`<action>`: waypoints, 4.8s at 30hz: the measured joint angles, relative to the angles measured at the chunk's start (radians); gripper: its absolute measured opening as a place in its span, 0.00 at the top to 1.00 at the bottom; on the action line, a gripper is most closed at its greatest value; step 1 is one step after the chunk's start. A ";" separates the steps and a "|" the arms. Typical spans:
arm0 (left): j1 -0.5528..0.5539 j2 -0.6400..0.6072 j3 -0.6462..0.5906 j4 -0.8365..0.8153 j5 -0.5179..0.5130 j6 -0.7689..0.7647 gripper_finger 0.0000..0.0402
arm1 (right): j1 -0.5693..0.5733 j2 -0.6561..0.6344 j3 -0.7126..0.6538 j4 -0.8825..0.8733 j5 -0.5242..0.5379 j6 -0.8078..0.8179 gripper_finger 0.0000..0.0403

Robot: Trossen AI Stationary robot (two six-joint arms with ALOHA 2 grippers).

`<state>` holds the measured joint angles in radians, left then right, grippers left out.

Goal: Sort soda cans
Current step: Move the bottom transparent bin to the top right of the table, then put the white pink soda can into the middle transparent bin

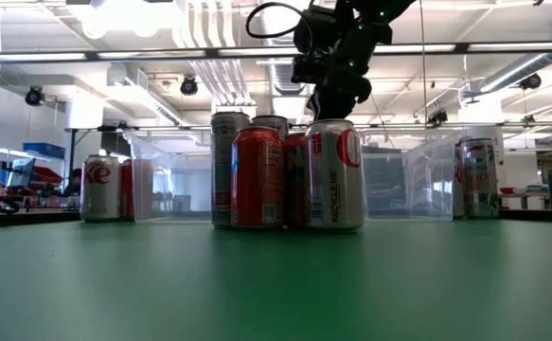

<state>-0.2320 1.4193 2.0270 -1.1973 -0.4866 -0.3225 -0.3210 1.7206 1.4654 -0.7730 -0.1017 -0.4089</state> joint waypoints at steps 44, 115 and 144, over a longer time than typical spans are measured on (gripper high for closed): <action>-0.044 -0.052 0.000 0.048 -0.012 0.079 0.37 | 0.085 0.041 0.203 0.028 -0.053 0.154 0.31; -0.081 -0.054 0.000 0.023 -0.011 0.052 0.37 | 0.128 0.155 0.303 -0.079 -0.029 0.139 0.34; -0.081 -0.052 0.000 0.057 -0.002 0.088 0.37 | -0.026 0.146 0.850 -0.449 0.029 0.202 0.34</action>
<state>-0.3134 1.3674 2.0266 -1.1398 -0.4881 -0.2340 -0.3474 1.8667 2.3150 -1.2220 -0.0727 -0.2067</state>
